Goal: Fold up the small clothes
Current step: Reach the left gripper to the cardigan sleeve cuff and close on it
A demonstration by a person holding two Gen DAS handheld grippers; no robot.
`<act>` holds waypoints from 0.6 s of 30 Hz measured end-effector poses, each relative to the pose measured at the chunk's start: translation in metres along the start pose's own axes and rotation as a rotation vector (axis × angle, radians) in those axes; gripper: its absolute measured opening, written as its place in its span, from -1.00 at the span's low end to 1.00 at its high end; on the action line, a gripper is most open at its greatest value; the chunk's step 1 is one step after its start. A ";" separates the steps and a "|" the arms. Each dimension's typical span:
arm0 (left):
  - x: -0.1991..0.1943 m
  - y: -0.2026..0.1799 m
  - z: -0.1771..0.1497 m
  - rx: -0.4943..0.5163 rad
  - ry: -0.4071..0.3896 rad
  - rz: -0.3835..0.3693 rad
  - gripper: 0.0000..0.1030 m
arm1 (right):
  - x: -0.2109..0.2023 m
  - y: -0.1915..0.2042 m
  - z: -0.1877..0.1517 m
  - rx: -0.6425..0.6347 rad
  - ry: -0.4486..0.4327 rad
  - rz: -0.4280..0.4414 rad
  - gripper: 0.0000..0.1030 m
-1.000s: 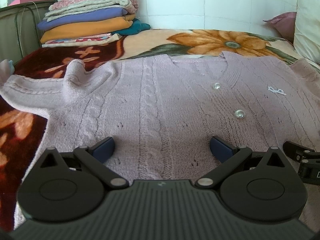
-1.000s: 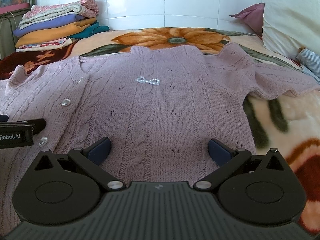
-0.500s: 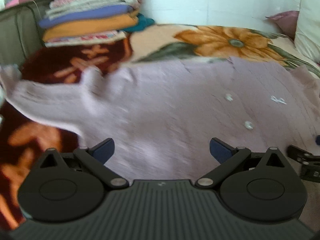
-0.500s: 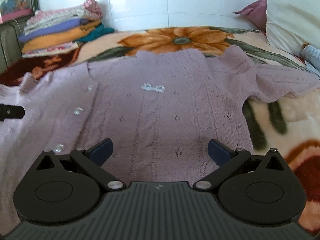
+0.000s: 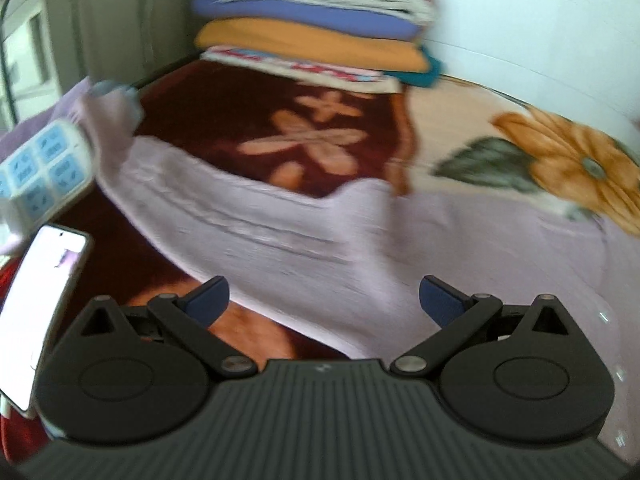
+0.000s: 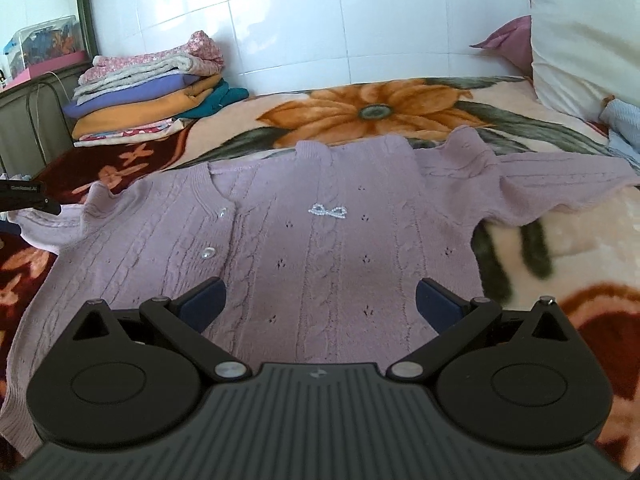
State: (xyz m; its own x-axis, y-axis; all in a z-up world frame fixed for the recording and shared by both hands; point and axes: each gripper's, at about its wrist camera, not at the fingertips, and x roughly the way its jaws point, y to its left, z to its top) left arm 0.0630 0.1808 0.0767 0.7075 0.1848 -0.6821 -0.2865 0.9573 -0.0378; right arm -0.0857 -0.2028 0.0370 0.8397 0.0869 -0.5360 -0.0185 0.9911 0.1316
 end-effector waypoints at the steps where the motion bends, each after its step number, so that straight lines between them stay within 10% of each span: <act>1: 0.005 0.007 0.002 -0.019 -0.002 0.013 1.00 | -0.002 0.000 -0.001 -0.005 0.003 -0.001 1.00; 18: 0.079 0.075 0.030 -0.217 -0.036 0.200 1.00 | 0.013 0.017 0.000 -0.055 0.044 0.024 1.00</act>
State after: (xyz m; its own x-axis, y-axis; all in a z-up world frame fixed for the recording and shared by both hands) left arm 0.1168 0.2742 0.0423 0.6445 0.3763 -0.6657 -0.5514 0.8318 -0.0636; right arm -0.0755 -0.1848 0.0324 0.8138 0.1140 -0.5699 -0.0690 0.9926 0.1000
